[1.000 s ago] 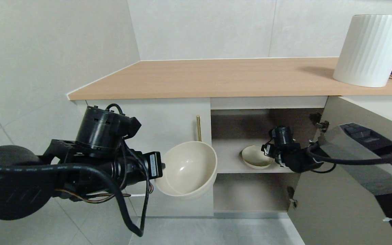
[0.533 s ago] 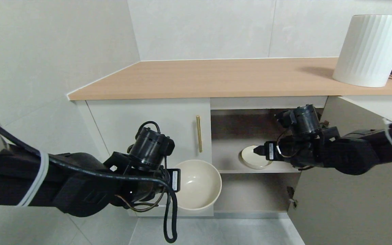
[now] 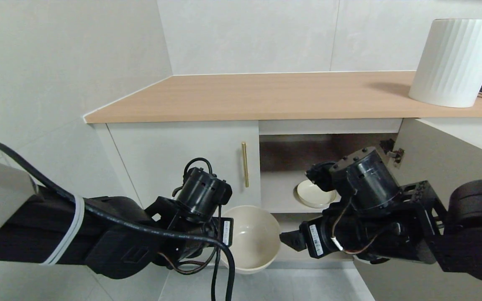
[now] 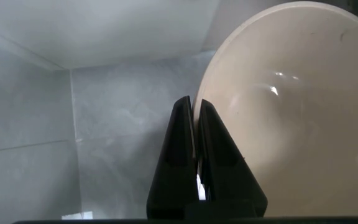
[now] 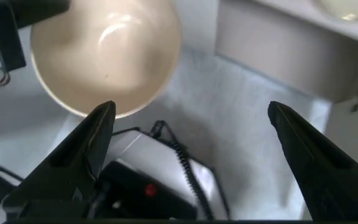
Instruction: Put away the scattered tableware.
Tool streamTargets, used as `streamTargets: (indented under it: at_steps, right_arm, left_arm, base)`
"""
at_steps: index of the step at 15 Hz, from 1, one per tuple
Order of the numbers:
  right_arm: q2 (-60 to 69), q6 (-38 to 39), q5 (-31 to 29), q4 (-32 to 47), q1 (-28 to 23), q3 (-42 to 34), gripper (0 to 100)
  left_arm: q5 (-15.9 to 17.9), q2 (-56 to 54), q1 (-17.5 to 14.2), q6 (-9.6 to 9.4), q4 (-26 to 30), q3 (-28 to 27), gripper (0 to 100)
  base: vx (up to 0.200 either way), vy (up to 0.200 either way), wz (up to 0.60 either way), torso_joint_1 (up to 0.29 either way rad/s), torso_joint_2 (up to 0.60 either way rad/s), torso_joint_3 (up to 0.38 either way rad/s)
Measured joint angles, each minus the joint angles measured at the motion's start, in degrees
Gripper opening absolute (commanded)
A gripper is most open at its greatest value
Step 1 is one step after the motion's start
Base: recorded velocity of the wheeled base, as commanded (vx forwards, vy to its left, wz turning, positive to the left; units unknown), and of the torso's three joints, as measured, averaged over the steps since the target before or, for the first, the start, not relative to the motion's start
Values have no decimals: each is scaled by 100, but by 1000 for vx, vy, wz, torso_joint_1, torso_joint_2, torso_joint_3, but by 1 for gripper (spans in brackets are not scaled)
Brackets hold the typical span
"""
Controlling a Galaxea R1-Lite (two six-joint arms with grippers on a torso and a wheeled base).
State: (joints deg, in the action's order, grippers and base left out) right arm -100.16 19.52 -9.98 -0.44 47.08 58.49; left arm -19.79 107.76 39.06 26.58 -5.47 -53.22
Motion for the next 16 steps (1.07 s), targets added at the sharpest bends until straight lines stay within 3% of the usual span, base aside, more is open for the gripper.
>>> streamTargets:
  at_steps: [4, 10, 11, 16]
  right_arm:
    - [-605, 616, 17, -24, 57, 357, 100]
    - [-1067, 848, -2, -24, 11, 621, 100]
    - [-1095, 886, -2, -46, 11, 634, 0]
    - [-1112, 917, -30, -177, 13, 608, 0]
  left_arm:
    - [-29, -285, 197, -15, 4, 96, 0]
    - [-33, -549, 429, -33, -2, 201, 0]
    - [-33, -549, 432, -33, -5, 201, 0]
    - [-33, -492, 438, -30, -11, 196, 0]
  base:
    - [0, 0, 0, 0, 0, 0]
    - [0, 0, 0, 0, 0, 0]
    - [0, 0, 0, 0, 0, 0]
    - [0, 0, 0, 0, 0, 0]
